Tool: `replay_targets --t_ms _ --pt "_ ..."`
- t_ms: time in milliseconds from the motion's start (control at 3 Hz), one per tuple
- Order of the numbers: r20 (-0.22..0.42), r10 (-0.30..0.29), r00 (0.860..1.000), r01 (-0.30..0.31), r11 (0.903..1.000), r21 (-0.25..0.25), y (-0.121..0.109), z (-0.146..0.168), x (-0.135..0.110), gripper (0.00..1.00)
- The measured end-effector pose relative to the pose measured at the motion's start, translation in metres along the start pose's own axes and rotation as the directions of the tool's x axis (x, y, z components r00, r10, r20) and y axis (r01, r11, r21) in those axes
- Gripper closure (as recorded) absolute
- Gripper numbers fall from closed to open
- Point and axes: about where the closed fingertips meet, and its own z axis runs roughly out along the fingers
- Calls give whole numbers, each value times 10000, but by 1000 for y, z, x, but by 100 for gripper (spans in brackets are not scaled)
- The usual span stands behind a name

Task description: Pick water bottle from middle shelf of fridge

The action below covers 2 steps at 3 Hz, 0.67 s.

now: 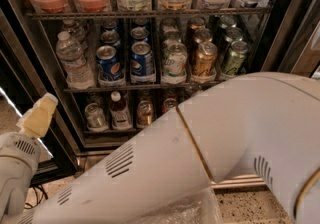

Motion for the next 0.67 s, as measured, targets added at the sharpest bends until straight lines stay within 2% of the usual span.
replay_targets --t_ms 333,667 --pt "345 -398 9986 368 9958 838 -11 1 8 5" --pt "925 -712 9932 566 9868 1518 -20 7 12 8"
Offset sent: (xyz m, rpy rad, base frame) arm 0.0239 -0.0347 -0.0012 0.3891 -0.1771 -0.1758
